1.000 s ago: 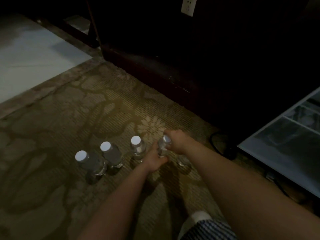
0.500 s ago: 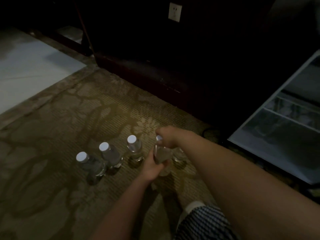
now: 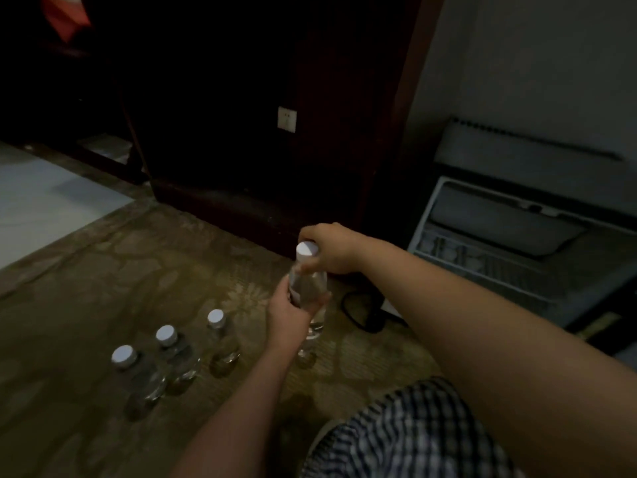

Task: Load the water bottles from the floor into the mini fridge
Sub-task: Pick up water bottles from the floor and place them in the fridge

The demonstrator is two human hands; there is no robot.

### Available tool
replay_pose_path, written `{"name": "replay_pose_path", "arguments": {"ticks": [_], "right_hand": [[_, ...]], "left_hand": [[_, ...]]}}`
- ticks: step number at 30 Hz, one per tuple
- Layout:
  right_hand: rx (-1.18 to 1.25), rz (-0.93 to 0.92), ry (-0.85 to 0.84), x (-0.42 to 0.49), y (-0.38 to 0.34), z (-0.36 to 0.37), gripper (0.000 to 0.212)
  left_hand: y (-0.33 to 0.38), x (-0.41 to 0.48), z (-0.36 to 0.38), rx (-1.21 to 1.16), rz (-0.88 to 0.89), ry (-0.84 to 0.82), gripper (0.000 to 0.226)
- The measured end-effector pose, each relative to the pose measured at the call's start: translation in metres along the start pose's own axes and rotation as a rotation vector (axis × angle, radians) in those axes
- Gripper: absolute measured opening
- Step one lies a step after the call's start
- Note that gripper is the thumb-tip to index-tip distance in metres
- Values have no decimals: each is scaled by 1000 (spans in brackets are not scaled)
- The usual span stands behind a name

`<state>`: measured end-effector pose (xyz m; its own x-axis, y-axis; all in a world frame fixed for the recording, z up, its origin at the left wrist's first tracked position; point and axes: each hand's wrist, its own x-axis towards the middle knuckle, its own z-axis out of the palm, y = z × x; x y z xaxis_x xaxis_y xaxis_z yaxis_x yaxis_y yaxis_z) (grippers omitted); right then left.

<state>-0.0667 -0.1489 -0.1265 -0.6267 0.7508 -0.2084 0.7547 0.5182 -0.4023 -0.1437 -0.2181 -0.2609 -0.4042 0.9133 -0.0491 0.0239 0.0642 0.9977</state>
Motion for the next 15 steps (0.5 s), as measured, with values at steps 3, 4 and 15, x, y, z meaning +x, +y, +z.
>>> {"name": "replay_pose_path", "arguments": {"ticks": [3,4,15], "right_hand": [[76,14,144,-32,13,-25,30],[105,21,183,-45,18,-33,26],[229,107,467,-143,70,-81,35]], "left_hand": [[30,-2,18,18,56,-89,52],[39,-4,24,60,84,-130,51],[115,-27,105,212,244,-349,57]]}}
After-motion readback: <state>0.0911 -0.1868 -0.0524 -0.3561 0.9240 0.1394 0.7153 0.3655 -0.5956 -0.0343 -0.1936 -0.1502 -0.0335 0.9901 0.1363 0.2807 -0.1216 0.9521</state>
